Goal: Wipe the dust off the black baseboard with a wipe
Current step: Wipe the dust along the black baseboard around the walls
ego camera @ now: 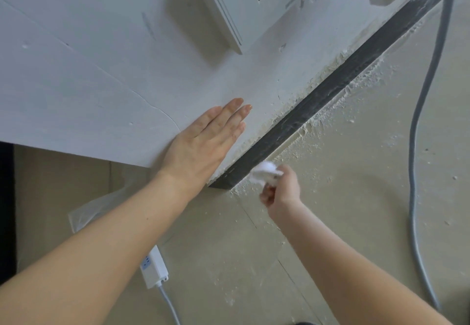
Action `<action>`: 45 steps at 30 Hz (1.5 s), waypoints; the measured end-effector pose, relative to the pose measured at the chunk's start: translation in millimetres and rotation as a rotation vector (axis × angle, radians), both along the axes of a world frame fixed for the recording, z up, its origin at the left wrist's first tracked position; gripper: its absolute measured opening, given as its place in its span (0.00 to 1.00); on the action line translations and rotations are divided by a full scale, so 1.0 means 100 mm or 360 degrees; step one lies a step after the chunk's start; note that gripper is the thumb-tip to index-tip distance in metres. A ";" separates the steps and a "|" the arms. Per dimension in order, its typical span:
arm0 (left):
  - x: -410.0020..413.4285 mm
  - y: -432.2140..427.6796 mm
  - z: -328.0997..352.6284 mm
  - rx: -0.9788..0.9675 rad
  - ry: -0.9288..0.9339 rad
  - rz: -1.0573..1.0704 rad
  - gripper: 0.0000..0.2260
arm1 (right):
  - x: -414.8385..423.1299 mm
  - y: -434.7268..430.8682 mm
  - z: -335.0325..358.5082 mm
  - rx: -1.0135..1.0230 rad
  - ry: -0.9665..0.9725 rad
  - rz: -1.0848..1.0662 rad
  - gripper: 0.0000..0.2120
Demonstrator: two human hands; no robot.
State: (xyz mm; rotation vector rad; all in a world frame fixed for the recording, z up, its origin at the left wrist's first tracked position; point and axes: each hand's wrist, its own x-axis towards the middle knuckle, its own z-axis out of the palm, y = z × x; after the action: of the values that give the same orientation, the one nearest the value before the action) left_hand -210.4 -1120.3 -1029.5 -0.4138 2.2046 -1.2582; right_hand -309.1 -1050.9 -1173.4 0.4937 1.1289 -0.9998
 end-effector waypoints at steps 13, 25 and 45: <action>-0.05 0.03 0.05 0.0032 0.0001 0.0149 0.34 | 0.55 -0.15 -0.03 -0.0112 -0.0323 0.0583 0.11; -0.17 0.00 0.03 0.0227 0.0204 0.0057 0.27 | -0.71 -0.54 -0.02 -0.0116 0.0028 0.0326 0.07; -0.73 -0.23 -0.05 0.0186 -0.0016 0.0097 0.32 | -0.40 -0.57 -0.05 -0.0111 0.0086 0.0720 0.13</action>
State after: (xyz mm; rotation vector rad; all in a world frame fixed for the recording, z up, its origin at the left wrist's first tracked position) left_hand -282.9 -1143.1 -1034.6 -0.4240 2.2269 -1.0910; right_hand -349.0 -1107.5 -1178.8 0.1425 1.1825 -0.6559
